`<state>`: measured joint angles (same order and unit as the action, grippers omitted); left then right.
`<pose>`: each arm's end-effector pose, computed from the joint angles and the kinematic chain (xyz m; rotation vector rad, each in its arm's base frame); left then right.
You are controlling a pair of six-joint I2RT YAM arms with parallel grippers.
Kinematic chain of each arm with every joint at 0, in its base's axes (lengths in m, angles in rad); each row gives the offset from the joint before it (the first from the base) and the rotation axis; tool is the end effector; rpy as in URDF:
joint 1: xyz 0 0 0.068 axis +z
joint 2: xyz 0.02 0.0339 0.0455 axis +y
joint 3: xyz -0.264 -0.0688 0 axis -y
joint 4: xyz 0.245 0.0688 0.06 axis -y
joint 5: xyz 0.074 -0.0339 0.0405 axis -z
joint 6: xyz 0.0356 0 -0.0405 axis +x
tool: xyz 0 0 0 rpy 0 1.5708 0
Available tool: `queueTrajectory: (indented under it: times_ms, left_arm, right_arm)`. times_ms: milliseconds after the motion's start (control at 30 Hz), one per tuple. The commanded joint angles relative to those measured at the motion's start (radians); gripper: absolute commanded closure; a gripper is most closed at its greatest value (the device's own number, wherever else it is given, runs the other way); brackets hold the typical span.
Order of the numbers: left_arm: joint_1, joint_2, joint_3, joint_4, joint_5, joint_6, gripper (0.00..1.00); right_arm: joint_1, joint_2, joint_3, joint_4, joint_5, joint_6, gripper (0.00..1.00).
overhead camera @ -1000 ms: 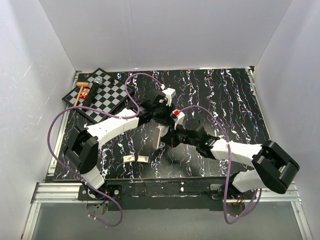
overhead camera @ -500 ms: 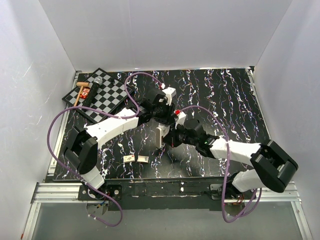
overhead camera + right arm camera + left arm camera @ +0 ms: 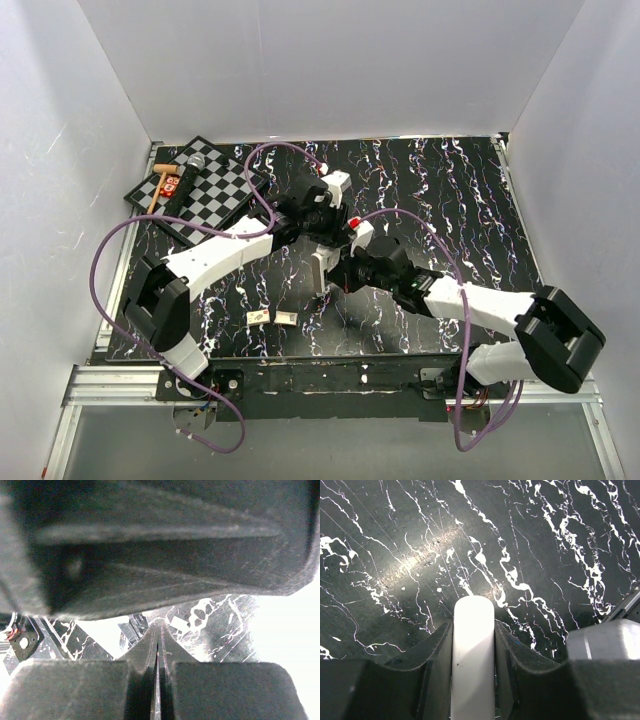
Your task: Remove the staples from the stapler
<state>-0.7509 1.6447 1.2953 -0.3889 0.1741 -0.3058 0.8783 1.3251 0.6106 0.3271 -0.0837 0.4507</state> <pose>0.2669 -0.2576 0.2759 0.6224 2.3293 -0.7185 0.1775 0.2186 0.2130 -0.4988 2.0213 0.9310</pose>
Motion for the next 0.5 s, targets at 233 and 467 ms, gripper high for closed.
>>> queueTrajectory:
  times_ms: [233, 467]
  left_arm:
    - [-0.011, -0.186, 0.015, 0.025, 0.027, 0.013, 1.00]
    - [-0.011, -0.230, 0.007, 0.001, 0.019, 0.027, 1.00]
  right_arm:
    - [0.019, -0.118, 0.031, -0.085, 0.110, -0.116, 0.99]
    - [0.021, -0.269, 0.043, -0.218, 0.211, -0.165, 0.99]
